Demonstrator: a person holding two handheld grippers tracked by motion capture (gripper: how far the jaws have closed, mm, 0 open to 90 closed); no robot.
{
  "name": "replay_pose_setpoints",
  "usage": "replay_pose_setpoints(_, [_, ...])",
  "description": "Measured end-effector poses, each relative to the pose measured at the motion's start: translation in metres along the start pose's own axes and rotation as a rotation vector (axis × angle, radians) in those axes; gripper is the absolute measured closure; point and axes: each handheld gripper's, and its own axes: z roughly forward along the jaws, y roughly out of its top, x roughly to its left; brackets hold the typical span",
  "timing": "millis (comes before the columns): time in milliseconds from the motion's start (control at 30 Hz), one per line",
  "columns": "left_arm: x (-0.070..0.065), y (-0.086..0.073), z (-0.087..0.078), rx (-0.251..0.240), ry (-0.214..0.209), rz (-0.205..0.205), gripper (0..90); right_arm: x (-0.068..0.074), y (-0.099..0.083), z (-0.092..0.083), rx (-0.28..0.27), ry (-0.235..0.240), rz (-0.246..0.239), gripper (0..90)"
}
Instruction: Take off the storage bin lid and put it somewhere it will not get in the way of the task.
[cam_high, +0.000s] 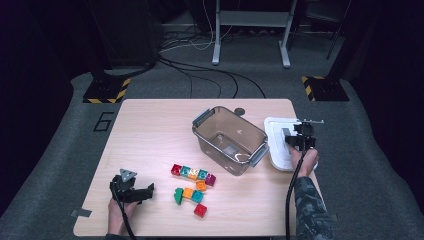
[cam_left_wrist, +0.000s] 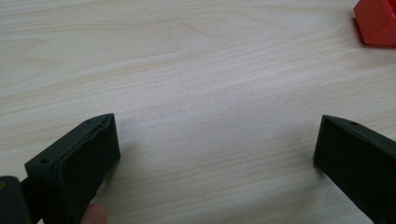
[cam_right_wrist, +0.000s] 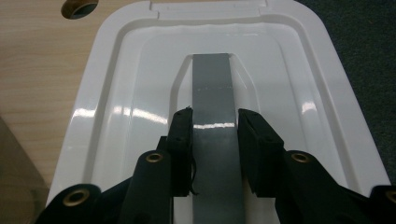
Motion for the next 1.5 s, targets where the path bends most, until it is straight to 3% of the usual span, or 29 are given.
replay_pose_setpoints(333, [0.000,0.000,0.000,0.000,0.000,0.000,0.0,-0.006,-0.012,0.015,0.022,-0.001,0.012,66.2])
replay_pose_setpoints(467, [0.000,0.000,0.000,0.000,0.000,0.000,0.0,-0.008,-0.015,0.020,0.029,0.000,0.043,66.3])
replay_pose_setpoints(1200, [0.000,0.000,0.000,0.000,-0.001,0.001,0.0,-0.002,-0.020,0.031,0.036,-0.005,0.034,64.7])
replay_pose_setpoints(1300, [0.000,0.000,0.000,-0.001,0.000,0.000,0.0,-0.003,-0.020,0.031,0.037,-0.001,0.019,56.1])
replay_pose_setpoints(1500, [0.000,0.000,0.000,0.000,0.000,0.000,0.0,-0.001,-0.019,0.026,0.034,0.017,0.004,29.5])
